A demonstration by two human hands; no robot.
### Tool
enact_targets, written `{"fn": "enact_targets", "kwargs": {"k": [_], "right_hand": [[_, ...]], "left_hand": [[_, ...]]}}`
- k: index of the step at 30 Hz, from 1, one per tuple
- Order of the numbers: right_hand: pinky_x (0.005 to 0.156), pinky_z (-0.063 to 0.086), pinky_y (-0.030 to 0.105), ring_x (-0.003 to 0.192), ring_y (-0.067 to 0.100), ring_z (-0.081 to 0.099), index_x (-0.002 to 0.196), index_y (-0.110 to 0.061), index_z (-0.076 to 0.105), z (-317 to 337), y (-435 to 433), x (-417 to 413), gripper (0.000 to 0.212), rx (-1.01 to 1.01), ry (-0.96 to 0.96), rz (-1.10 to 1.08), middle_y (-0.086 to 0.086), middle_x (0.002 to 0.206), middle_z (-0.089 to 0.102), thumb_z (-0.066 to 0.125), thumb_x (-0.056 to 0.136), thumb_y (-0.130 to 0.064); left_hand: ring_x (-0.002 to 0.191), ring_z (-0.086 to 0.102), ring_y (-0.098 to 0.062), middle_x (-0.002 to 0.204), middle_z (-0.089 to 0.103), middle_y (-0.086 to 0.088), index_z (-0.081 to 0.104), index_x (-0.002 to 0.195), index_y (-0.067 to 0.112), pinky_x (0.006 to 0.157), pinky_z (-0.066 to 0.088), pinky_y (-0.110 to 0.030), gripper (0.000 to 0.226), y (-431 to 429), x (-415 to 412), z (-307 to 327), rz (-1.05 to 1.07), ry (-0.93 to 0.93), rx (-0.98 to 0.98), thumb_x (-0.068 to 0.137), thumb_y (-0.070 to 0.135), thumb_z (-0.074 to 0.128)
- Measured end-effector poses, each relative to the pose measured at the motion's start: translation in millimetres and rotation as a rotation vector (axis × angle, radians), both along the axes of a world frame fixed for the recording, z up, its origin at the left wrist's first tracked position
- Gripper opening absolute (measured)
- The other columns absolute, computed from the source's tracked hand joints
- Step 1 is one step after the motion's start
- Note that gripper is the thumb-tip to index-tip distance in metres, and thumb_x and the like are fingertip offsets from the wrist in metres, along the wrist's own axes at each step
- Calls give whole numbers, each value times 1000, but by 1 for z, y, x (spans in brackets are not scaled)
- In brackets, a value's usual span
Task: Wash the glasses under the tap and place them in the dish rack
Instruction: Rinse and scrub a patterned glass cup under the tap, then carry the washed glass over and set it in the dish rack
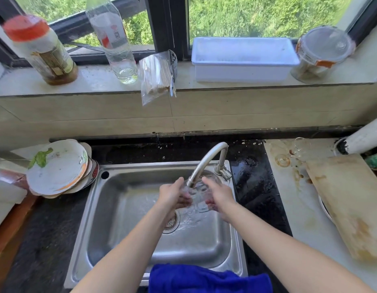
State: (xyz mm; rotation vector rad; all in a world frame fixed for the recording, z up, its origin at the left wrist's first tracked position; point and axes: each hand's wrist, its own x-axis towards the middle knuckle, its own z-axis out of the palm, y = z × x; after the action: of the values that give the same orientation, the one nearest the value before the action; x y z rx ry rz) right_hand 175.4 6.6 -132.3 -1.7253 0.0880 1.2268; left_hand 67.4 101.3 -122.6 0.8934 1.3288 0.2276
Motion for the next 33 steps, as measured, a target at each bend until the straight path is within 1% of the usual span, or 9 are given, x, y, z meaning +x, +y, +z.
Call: {"fn": "enact_targets", "kwargs": {"k": [5, 8, 13, 18, 21, 24, 26, 29, 33], "right_hand": [[34, 42, 16, 42, 10, 52, 113, -14, 63, -6, -8, 16, 48, -12, 532, -84, 9, 85, 63, 72, 78, -45], [31, 41, 14, 37, 8, 52, 109, -5, 67, -13, -9, 6, 59, 46, 726, 5, 14, 94, 67, 62, 81, -56], [31, 38, 12, 40, 6, 48, 118, -5, 59, -23, -8, -9, 72, 84, 788, -37, 14, 88, 70, 56, 81, -67], [34, 47, 19, 49, 19, 64, 104, 1, 61, -7, -16, -3, 57, 125, 774, -5, 19, 86, 69, 59, 87, -54], [39, 51, 23, 66, 26, 72, 69, -2, 65, 7, -15, 4, 45, 201, 664, 49, 16, 83, 69, 51, 97, -34], [45, 53, 23, 71, 26, 73, 82, -7, 60, 11, -11, 4, 31, 179, 431, 190, 3, 65, 68, 50, 99, -30], [49, 55, 25, 82, 32, 73, 101, -4, 61, 13, -11, 1, 30, 141, 265, 289, 11, 88, 70, 54, 97, -33], [62, 60, 35, 90, 34, 71, 98, -5, 57, 17, -16, -4, 27, 127, -35, 419, 16, 109, 62, 54, 97, -31], [68, 59, 46, 84, 35, 68, 77, -14, 46, 26, -29, -10, 32, 41, -411, 531, 9, 81, 57, 56, 94, -39]], "left_hand": [[57, 51, -17, 69, 56, -5, 68, 93, 13, 49, 41, -25, 12, 17, -20, 17, -414, 132, 290, 90, 15, 56], [49, 57, -21, 66, 59, -10, 63, 106, 12, 47, 46, -27, 24, 14, -15, 24, -505, 93, 344, 90, 4, 47], [43, 57, -19, 64, 60, -7, 66, 100, 15, 42, 48, -27, 27, 11, -17, 27, -521, 205, 656, 88, 3, 46], [51, 58, -24, 65, 58, -11, 60, 105, 12, 51, 53, -35, 23, 6, -34, 11, -446, 171, 607, 94, 1, 42], [55, 60, -27, 70, 61, -17, 51, 108, 5, 57, 54, -38, 22, -2, -44, 0, -315, 122, 410, 94, -6, 39], [58, 62, -27, 74, 66, -19, 49, 108, 3, 56, 53, -36, 27, -3, -54, -11, -217, 82, 161, 88, -13, 45], [58, 63, -25, 83, 67, -20, 50, 114, 5, 51, 51, -30, 31, -4, -58, -14, -241, 120, 79, 87, -12, 47], [54, 60, -21, 80, 64, -19, 55, 115, 1, 45, 46, -25, 31, -6, -55, -9, -331, 240, 150, 88, -9, 44], [74, 58, -25, 83, 61, -9, 63, 105, 4, 62, 43, -28, 22, -10, -33, 1, -568, 352, 480, 89, 3, 48]]}}
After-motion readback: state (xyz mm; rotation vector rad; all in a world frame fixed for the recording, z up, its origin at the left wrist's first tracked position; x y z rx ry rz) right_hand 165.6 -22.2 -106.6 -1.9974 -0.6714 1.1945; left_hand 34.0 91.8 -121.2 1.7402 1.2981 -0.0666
